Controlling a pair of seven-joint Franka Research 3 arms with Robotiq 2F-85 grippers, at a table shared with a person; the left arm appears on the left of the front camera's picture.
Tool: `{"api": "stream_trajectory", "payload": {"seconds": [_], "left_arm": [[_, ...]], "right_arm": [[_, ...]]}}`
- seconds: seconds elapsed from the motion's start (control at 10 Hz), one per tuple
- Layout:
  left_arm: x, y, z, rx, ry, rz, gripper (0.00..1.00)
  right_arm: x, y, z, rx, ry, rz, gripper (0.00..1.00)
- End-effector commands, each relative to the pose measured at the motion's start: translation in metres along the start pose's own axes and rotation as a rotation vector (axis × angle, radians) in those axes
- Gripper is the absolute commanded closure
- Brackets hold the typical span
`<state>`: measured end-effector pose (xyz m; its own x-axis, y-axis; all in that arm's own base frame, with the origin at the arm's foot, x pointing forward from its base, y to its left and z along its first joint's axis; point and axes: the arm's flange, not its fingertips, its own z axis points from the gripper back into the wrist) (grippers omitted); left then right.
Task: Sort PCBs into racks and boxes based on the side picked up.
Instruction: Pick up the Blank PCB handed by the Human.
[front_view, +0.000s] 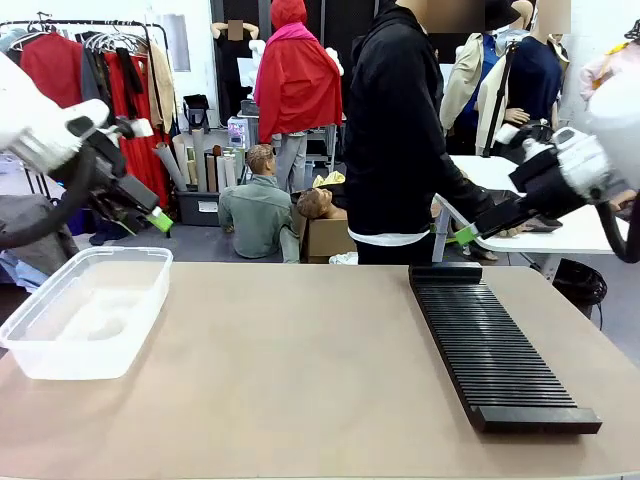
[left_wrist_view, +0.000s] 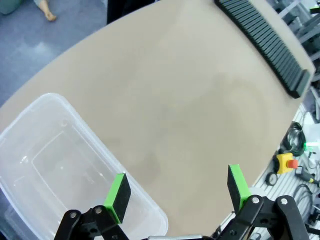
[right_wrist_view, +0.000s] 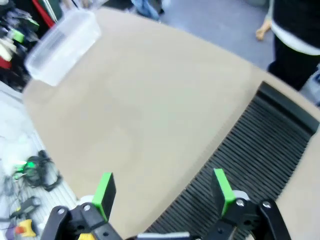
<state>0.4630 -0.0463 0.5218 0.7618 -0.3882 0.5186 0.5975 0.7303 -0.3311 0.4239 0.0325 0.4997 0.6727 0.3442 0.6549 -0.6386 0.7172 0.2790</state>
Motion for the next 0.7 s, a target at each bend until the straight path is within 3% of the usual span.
{"api": "stream_trajectory", "payload": {"seconds": [0.0, 0.1, 0.3, 0.6], "left_arm": [[-0.006, 0.017, 0.02, -0.101, -0.004, 0.007, 0.0], [-0.012, 0.022, 0.034, -0.179, -0.002, -0.015, 0.0], [-0.023, 0.027, 0.049, -0.202, -0.002, -0.034, 0.0], [-0.027, 0.027, 0.057, -0.222, -0.013, -0.075, 0.0]], "right_arm": [[-0.005, -0.032, 0.021, 0.062, -0.069, -0.05, 0.0], [-0.012, -0.042, 0.035, 0.081, -0.125, -0.079, 0.0], [-0.027, -0.053, 0.063, 0.133, -0.211, -0.104, 0.0], [-0.045, -0.058, 0.09, 0.134, -0.238, -0.139, 0.0]]}}
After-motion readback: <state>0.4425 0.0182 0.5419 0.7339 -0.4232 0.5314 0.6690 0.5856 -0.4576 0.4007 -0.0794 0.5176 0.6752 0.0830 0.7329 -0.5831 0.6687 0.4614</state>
